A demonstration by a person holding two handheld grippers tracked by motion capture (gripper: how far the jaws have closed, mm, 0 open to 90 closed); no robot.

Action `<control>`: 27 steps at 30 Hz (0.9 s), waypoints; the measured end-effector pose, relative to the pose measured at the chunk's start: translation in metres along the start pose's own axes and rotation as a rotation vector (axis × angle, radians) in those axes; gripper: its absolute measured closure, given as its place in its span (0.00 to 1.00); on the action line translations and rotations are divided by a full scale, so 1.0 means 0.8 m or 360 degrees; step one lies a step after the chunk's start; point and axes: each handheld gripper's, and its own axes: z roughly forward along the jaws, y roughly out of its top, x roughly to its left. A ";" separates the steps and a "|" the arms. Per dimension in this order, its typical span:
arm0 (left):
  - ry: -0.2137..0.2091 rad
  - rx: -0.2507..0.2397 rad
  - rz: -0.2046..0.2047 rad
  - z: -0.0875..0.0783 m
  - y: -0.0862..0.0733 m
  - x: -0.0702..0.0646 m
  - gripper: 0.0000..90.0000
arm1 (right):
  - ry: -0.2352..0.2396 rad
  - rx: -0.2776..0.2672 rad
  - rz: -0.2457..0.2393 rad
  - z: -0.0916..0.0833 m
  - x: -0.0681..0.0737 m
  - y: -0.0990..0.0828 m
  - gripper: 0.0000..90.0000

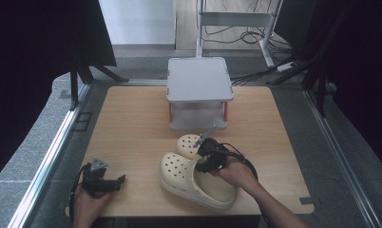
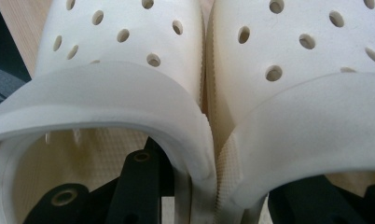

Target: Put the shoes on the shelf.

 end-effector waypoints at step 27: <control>-0.0002 -0.0002 -0.0004 0.000 0.000 0.000 0.04 | -0.0165 -0.0064 0.0160 -0.132 -0.047 0.049 0.72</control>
